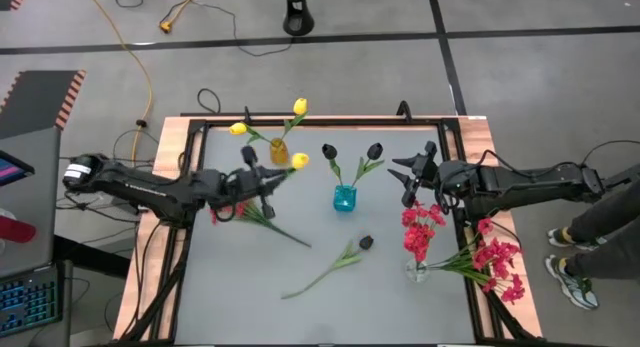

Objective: Sort flowers into vase by color
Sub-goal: Put the yellow flower into the yellow vase

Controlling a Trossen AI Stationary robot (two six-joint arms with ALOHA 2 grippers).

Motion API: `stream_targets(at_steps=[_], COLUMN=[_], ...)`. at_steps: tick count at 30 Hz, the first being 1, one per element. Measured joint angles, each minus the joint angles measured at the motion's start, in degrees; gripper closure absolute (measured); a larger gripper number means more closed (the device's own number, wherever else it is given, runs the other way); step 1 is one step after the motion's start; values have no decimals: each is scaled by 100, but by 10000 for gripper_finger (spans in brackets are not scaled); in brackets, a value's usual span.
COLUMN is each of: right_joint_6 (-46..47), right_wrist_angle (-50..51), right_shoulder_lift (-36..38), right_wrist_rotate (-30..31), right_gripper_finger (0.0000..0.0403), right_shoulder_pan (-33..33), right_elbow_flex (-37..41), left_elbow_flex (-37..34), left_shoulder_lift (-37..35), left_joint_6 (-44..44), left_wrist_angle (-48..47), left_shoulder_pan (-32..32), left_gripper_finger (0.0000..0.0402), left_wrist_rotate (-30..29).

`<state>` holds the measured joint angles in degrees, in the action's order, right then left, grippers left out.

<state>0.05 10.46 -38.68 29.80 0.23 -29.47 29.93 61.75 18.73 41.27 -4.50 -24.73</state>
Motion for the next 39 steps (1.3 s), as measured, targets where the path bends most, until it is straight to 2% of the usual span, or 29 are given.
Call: stream_targets(at_steps=[4,7,20,27,39], right_joint_6=[0,0,0,0,0], right_wrist_angle=[2,0,0,0,0], right_shoulder_lift=[0,0,0,0,0], right_wrist_rotate=[0,0,0,0,0], right_gripper_finger=[237,237,237,237,237], right_shoulder_pan=[0,0,0,0,0], right_elbow_flex=[0,0,0,0,0], left_elbow_flex=[-835,-1071,-1012,-1012,-1012], left_shoulder_lift=[29,122,627,695,695], left_joint_6=[790,911,669,374,-45], left_wrist_angle=[2038,2662,3136,3339,2987], left_shoulder_pan=[225,525,2116,2558,2896], left_gripper_finger=[401,401,401,401,401], left_wrist_rotate=[3,3,950,1298,1305])
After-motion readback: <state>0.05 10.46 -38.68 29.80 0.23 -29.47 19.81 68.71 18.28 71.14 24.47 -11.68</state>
